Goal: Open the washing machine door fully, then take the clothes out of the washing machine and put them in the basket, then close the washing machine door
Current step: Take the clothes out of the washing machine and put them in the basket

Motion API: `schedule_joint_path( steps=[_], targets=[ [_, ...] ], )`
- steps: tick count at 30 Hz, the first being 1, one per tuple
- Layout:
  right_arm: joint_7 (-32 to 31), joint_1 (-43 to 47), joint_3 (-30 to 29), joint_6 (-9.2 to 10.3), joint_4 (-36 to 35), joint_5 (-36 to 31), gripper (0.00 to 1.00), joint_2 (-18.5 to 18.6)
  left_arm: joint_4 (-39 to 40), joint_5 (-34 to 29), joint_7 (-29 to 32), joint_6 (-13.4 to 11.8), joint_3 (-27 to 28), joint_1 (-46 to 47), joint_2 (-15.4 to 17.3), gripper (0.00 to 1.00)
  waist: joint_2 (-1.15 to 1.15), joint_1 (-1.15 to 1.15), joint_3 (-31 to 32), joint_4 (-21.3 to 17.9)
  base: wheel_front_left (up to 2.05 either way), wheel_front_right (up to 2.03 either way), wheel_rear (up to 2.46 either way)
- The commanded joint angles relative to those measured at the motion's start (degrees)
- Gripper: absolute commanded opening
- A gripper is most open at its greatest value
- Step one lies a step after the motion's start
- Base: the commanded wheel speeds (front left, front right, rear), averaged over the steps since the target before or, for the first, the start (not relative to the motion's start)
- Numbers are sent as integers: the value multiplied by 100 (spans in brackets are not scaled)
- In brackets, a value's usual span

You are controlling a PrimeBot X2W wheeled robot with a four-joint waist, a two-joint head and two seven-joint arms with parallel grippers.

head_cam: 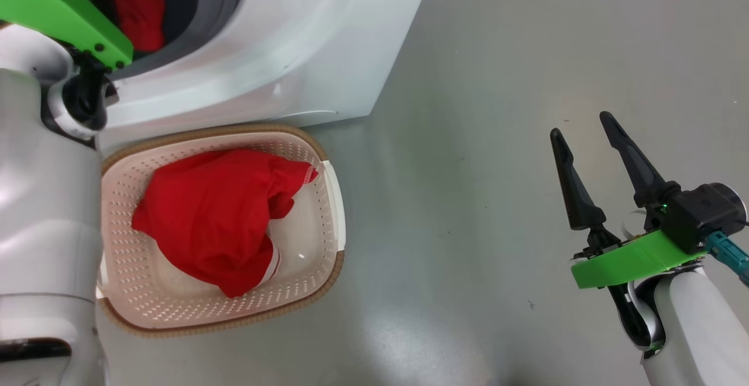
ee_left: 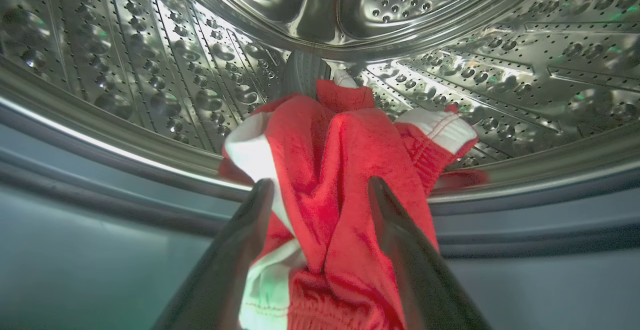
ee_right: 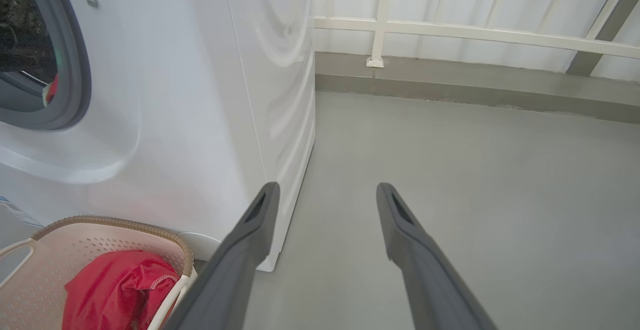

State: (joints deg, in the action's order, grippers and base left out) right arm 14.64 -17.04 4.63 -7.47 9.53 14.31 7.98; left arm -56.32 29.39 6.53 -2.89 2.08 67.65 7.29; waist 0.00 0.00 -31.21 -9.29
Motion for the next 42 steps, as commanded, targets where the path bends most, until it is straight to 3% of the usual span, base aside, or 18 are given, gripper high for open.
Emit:
schedule_joint_path(
  steps=[1,11,12,13,14,28,34,42],
  targets=[
    [36,-16,115,-2,-109,50,100,20,43,18,74,56,81,125,262,100,0,0,-10,-29,0,0,0],
    [36,17,128,-2,-157,73,100,-28,-489,70,549,50,-14,246,323,100,0,0,-15,-148,0,0,0],
    [36,19,146,-2,-153,82,100,-37,-549,86,610,99,-37,250,325,76,0,0,-9,-166,0,0,0],
    [36,18,154,-2,-152,90,100,-40,-565,88,613,115,-46,253,332,24,0,0,-7,-173,0,0,0],
    [36,17,160,-2,-153,99,100,-40,-579,73,601,121,-69,253,341,0,0,0,-3,-177,0,0,0],
    [36,20,261,-2,-96,190,100,-23,-523,-255,-665,-92,-300,85,496,0,0,0,123,-147,0,0,0],
    [36,3,226,-2,-91,202,100,-14,-404,-350,-1464,-20,-382,-126,496,0,0,0,228,-95,0,0,0],
    [36,30,234,-2,-81,188,100,-35,-52,-369,-2081,107,-358,-476,454,0,0,0,409,1,0,0,0]
  ],
)
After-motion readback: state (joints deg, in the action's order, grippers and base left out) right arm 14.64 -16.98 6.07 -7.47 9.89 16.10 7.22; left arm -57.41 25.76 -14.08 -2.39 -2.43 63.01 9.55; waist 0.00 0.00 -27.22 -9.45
